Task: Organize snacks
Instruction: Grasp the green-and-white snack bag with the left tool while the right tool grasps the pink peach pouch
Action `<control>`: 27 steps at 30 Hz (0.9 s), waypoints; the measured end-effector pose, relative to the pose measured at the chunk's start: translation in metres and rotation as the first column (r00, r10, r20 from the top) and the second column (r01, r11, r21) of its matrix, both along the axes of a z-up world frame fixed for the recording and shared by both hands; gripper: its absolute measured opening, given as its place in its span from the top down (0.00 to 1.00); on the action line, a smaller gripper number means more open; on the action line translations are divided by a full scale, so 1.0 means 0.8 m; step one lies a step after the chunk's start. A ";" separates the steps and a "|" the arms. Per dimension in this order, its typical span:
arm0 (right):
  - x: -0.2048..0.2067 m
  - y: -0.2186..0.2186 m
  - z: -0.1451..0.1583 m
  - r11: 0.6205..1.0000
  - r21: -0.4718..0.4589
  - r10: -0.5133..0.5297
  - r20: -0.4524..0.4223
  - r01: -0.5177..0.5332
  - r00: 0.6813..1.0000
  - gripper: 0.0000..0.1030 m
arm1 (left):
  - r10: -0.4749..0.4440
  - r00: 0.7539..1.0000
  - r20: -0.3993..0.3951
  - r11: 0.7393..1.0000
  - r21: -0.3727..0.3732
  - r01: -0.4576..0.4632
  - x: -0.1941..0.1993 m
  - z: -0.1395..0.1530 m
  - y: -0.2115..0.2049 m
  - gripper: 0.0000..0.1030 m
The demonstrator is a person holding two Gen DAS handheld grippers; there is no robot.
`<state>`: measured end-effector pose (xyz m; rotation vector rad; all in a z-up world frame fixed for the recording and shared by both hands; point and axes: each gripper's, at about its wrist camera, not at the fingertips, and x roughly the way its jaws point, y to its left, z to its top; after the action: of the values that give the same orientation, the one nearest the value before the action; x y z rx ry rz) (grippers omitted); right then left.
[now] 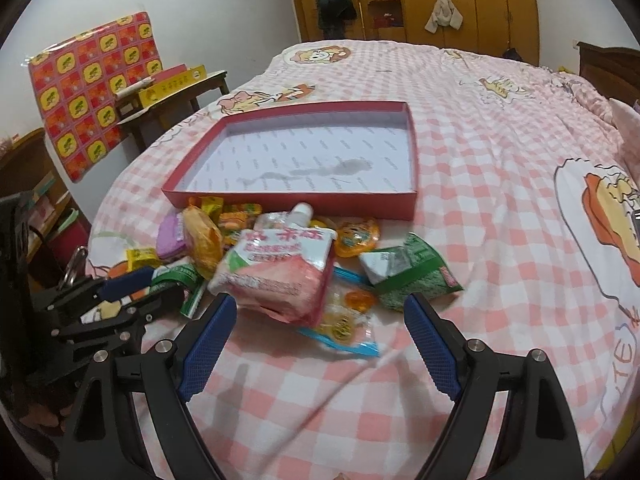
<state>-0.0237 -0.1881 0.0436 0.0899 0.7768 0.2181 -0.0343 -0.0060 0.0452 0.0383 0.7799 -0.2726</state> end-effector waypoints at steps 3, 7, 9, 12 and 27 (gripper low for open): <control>0.005 0.011 0.001 1.000 0.005 0.019 0.001 -0.019 1.000 0.14 | 0.009 1.000 -0.001 1.000 -0.014 -0.009 -0.001 0.002 0.006 0.58; 0.015 0.025 -0.004 0.999 0.001 0.033 -0.016 -0.033 0.999 0.14 | 0.010 1.000 -0.004 1.000 -0.025 -0.010 -0.002 0.001 0.009 0.58; 0.021 0.029 -0.008 0.999 0.008 0.035 -0.031 -0.035 0.999 0.14 | 0.006 1.000 -0.003 1.000 -0.029 -0.006 -0.002 0.001 0.009 0.58; 0.029 0.037 -0.014 0.999 0.011 0.039 -0.045 -0.039 0.998 0.14 | 0.001 1.000 -0.003 1.000 -0.028 -0.001 -0.002 0.000 0.009 0.58; 0.024 0.028 -0.010 0.998 0.056 0.026 0.001 -0.026 1.000 0.27 | 0.007 1.000 0.019 0.999 -0.049 -0.006 -0.009 0.011 0.013 0.60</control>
<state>-0.0049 -0.1658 0.0357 0.1333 0.7718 0.2645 -0.0415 0.0044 0.0542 -0.0076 0.7542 -0.2847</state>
